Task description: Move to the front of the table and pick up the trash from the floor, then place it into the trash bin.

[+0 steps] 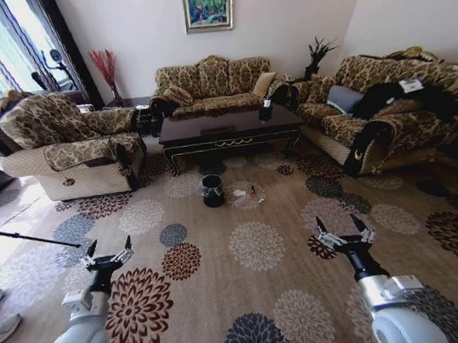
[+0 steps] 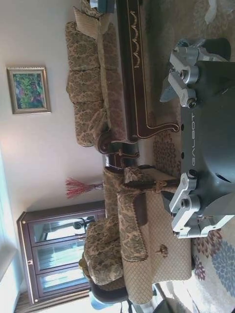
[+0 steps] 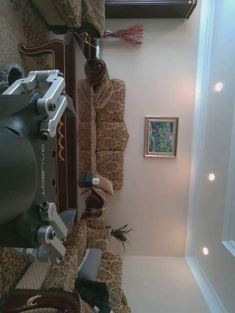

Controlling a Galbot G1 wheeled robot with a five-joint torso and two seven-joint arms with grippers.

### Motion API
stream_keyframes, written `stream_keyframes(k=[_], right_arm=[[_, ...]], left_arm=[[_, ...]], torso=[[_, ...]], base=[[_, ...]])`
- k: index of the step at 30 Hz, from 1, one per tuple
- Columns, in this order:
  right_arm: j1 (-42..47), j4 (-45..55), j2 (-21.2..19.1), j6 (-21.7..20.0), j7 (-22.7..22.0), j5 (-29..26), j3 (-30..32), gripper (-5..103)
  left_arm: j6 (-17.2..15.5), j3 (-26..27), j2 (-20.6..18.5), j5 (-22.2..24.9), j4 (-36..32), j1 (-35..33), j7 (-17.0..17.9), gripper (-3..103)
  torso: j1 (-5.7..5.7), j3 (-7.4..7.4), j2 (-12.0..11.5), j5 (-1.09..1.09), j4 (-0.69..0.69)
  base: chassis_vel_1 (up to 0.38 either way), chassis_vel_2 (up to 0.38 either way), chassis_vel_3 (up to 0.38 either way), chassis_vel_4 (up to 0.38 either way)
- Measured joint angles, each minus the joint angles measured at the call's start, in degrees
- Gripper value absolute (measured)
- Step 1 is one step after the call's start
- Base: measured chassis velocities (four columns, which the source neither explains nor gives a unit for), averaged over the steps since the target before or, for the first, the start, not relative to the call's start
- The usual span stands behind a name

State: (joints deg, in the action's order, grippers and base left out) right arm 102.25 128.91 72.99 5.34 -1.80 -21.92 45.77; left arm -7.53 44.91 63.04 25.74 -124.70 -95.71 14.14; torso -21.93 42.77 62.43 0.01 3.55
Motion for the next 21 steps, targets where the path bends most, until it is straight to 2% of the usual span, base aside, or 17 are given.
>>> stream_keyframes(k=[2, 13, 21], right_arm=[[-0.1, -0.2, 0.0, 0.0, 0.0, 0.0, 0.0, 100], [-0.3, -0.2, 0.4, -0.1, -0.2, 0.2, -0.8, 100], [-0.4, -0.6, 0.3, -0.1, -0.2, 0.5, -1.3, 100]], left_arm=[[-0.8, -0.2, 0.3, 0.2, 0.0, 0.4, 0.1, 100], [-0.5, -1.0, 1.2, -0.3, 1.6, -0.1, -1.4, 100], [-0.3, -1.1, -0.1, -0.7, 0.9, -0.5, -4.2, 100]], torso=[[0.35, -0.46, -0.8, -0.01, 0.0], [1.69, -2.13, -3.8, -0.01, 0.0], [2.81, -3.47, -6.2, -0.01, -0.01]], base=[[0.0, 0.0, 0.0, 0.0], [0.0, 0.0, 0.0, 0.0], [0.0, 0.0, 0.0, 0.0]])
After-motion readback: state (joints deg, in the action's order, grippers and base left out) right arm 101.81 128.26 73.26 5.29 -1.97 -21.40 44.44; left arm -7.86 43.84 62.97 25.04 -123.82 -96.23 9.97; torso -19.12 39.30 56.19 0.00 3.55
